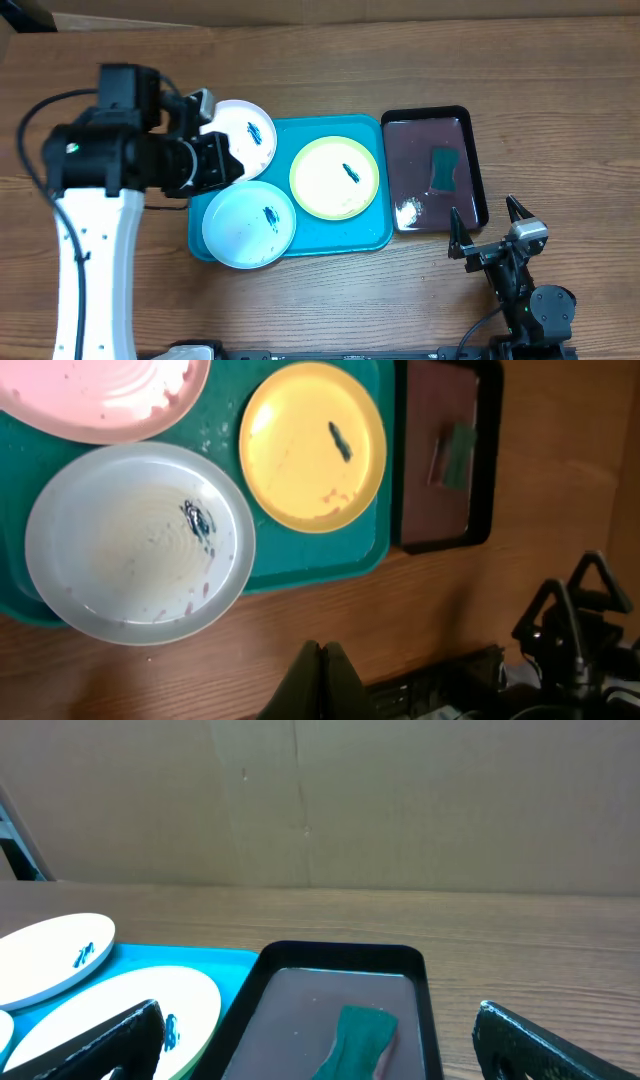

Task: Clean dirty plates on tray and stack at the side
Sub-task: 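Move the left gripper over the tray to the yellow plate's left rim, then grip the yellow plate's left rim with the left gripper, then reach the right gripper into the black tray and grasp the green sponge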

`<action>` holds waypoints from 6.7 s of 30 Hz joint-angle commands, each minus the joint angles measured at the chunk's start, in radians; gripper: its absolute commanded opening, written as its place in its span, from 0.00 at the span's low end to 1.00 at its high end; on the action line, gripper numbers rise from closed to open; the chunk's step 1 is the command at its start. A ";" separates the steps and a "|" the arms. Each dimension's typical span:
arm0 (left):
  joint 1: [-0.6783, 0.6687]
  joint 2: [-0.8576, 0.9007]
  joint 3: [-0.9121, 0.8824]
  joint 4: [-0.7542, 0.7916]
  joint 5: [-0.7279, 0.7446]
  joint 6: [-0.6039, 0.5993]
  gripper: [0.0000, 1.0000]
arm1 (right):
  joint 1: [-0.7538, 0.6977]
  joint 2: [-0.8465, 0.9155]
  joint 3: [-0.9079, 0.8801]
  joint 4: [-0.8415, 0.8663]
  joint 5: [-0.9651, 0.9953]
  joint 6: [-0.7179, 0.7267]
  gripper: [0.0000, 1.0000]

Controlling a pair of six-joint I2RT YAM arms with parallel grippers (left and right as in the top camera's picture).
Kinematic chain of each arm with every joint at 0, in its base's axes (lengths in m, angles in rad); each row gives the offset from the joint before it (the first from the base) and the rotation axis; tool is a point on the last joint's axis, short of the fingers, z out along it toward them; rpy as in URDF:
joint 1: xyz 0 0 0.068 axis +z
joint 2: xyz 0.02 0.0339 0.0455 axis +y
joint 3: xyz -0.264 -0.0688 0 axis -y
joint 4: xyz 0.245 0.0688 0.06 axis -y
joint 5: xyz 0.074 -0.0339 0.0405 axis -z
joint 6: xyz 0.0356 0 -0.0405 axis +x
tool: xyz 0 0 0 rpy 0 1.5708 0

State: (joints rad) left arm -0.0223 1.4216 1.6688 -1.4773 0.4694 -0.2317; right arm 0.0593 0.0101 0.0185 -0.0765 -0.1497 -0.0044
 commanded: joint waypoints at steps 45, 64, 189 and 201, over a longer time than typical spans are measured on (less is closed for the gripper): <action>-0.242 0.456 -0.327 0.634 -0.298 -0.209 0.29 | -0.005 -0.007 -0.010 0.004 0.007 -0.004 1.00; -0.294 0.457 -0.389 0.697 -0.402 -0.192 0.27 | -0.005 -0.007 -0.010 0.004 0.007 -0.004 1.00; -0.293 0.499 -0.388 0.768 -0.399 -0.172 0.04 | 0.001 1.502 1.849 -1.345 -0.076 0.114 0.70; -0.293 0.499 -0.388 0.768 -0.399 -0.172 0.05 | 0.080 1.784 1.670 -1.378 0.156 0.222 0.69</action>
State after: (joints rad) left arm -0.3145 1.9163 1.2667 -0.7101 0.0769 -0.4156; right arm 0.1322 1.7515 1.7355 -1.4742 -0.0761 0.1741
